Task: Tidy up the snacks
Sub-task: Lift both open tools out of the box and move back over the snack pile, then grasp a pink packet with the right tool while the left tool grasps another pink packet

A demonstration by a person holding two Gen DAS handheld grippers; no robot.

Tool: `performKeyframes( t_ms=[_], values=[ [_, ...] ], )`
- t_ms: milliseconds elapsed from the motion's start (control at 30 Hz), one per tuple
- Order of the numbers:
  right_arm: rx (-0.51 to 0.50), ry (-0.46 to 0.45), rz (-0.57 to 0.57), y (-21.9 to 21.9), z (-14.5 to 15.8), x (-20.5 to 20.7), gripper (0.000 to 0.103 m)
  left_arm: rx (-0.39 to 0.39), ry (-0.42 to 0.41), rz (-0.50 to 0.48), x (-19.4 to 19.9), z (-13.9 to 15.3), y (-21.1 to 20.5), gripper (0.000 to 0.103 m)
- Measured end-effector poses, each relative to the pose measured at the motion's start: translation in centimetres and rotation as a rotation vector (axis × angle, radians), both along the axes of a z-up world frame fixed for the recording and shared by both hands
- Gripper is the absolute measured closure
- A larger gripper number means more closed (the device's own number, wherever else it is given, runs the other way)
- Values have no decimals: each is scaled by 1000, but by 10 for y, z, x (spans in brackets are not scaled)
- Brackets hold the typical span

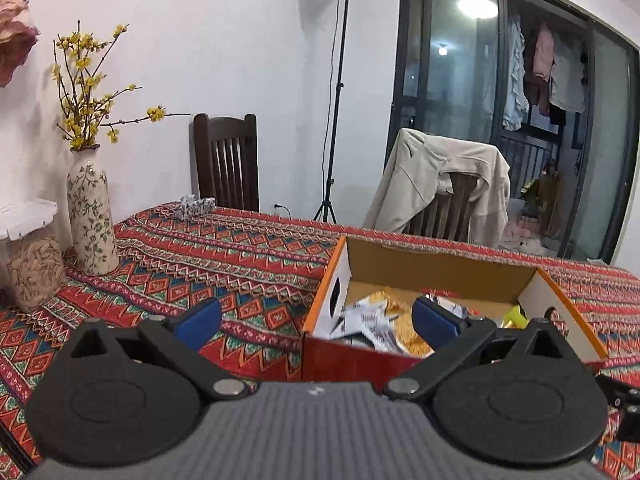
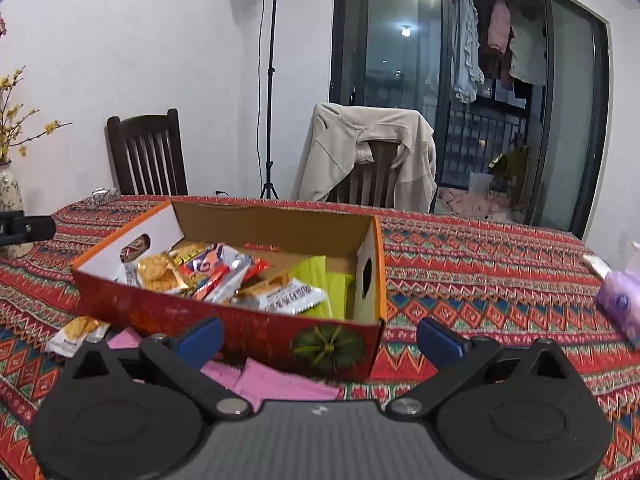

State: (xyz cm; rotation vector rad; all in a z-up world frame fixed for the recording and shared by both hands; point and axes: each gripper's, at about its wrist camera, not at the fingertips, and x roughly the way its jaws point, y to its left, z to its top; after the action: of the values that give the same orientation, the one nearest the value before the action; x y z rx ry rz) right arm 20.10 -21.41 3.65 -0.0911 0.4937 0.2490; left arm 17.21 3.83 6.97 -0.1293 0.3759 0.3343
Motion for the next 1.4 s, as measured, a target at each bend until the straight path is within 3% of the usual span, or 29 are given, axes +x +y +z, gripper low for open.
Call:
performKeyframes(
  t_ms=[300,500,667,800,900,967,1000,1267,1400],
  values=[
    [43,102,-14,1,-27,-4,0,23,75,-41,-11,-24,0,0],
    [13,153,-23,13,-43,2,1,6,97,-49,-25,-34,2,0],
    [29,172,-32,10,-54,1,7,-45,88,-76,-28,-55,4,0],
    [36,194,10,15,-61,6,25,-66,101,-85,-22,-60,6,0],
    [11,170,20,20,-66,2,26,-64,96,-75,-24,-63,7,0],
    [17,147,29,19,-65,-4,45,-63,101,-72,-23,-65,7,0],
    [13,132,28,20,-63,-7,49,-64,104,-72,-23,-66,8,0],
    [28,12,56,7,-40,-27,51,-71,94,-75,-23,-68,10,0],
    [53,-24,44,-8,-44,-27,51,-77,100,-82,-23,-70,10,0]
  ],
)
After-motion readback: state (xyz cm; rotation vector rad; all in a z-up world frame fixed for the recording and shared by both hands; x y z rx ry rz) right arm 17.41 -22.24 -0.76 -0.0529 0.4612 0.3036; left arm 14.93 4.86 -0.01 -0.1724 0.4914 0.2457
